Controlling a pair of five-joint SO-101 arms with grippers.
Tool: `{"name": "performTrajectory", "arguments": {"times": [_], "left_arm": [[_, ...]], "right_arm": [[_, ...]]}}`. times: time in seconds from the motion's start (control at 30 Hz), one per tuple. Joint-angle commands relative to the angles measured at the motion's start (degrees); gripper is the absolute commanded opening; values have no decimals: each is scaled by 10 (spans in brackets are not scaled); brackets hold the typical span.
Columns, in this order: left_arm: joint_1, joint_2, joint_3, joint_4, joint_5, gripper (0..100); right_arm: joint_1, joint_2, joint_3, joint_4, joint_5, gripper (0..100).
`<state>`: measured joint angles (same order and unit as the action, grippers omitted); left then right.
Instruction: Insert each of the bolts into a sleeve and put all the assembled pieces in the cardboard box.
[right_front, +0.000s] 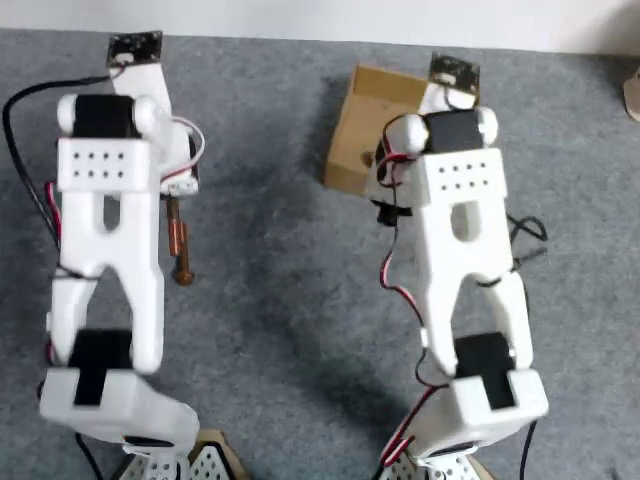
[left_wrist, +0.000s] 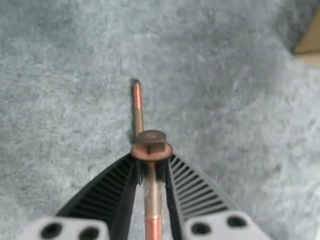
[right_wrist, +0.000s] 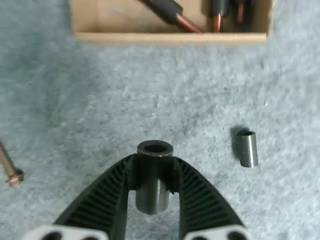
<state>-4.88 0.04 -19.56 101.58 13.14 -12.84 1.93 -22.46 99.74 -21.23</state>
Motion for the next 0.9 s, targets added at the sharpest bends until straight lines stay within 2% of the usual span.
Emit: {"name": "performTrajectory", "arguments": {"times": [0.0,0.27,0.4,0.67,0.87], "left_arm": [[37,-101,44,1,-7,7],[116,-229,152,1,-6,7],[144,-277,182,0,-4,7],[175,-332,236,0,-3,7],[182,-400,323,-62,-2,6]], "right_arm": [[-7,-73,-21,0,26,5],[-8,-171,13,11,32,5],[-7,-225,78,10,81,5],[-8,-342,229,-32,88,5],[-6,-456,360,-80,125,5]]}}
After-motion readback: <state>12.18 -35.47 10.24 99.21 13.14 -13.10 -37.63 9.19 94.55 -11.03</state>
